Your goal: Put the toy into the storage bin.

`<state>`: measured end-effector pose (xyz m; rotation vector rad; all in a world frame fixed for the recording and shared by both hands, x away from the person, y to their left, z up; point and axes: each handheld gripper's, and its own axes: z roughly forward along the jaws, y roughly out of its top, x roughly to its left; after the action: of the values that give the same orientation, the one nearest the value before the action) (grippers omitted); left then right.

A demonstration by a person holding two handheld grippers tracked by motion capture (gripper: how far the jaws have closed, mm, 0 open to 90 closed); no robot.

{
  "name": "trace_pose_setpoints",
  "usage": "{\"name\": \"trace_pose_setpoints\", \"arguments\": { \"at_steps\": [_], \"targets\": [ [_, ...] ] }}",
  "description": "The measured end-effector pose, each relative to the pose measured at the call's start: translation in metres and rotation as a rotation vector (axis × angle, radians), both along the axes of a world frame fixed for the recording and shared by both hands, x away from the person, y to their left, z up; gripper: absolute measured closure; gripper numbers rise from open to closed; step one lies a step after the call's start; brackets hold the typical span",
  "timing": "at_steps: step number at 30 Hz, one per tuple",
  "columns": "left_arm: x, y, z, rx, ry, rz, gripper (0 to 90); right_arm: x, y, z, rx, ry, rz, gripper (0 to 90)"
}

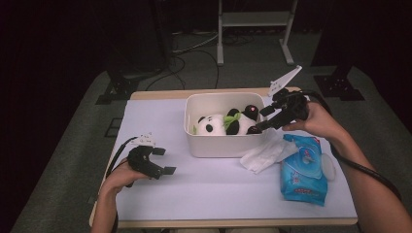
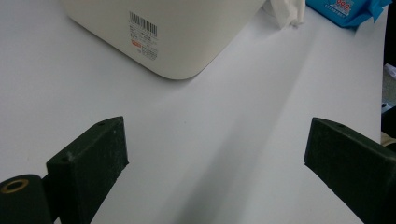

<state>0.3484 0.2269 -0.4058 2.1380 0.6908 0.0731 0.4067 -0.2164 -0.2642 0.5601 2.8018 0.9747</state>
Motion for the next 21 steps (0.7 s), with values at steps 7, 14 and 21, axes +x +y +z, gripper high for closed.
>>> {"name": "trace_pose_setpoints", "arguments": {
  "at_steps": [7,14,21],
  "targets": [
    [-0.002,-0.001,0.001,0.000,-0.001,-0.005,5.1,-0.013,-0.018,-0.005,0.031,0.002,-0.027,39.0],
    [-0.002,-0.003,0.002,-0.012,-0.002,-0.001,5.1,-0.021,-0.030,-0.012,0.052,0.018,-0.055,38.2],
    [-0.005,0.000,0.001,-0.001,-0.005,0.007,5.1,-0.028,-0.043,-0.023,0.055,0.029,-0.084,38.2]
  ]
}}
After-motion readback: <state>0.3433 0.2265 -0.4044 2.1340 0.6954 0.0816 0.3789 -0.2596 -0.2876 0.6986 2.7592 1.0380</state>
